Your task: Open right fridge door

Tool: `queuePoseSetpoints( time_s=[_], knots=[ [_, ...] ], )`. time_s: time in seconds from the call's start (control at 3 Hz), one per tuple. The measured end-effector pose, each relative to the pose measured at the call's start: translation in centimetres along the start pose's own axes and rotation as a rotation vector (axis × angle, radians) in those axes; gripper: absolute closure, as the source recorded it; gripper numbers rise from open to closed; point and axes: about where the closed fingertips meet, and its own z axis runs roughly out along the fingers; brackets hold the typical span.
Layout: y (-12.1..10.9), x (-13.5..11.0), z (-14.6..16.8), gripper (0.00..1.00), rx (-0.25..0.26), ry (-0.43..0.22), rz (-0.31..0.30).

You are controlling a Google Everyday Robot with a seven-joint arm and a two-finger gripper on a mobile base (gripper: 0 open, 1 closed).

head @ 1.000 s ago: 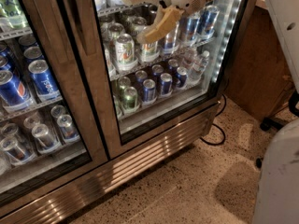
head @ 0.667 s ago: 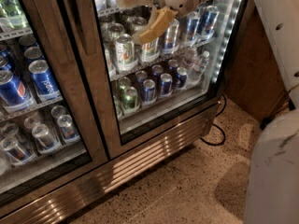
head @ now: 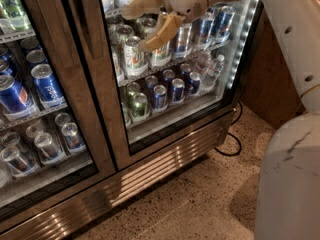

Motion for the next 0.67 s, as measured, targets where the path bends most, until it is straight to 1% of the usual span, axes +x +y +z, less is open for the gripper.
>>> queuePoseSetpoints(
  time_s=[0.33,0.67],
  knots=[
    [0.28,-0.08,-0.06,0.32,0.000,0.000,0.000],
    [-0.20,-0.45,-0.03,0.29,0.017,0.021,-0.015]
  ],
)
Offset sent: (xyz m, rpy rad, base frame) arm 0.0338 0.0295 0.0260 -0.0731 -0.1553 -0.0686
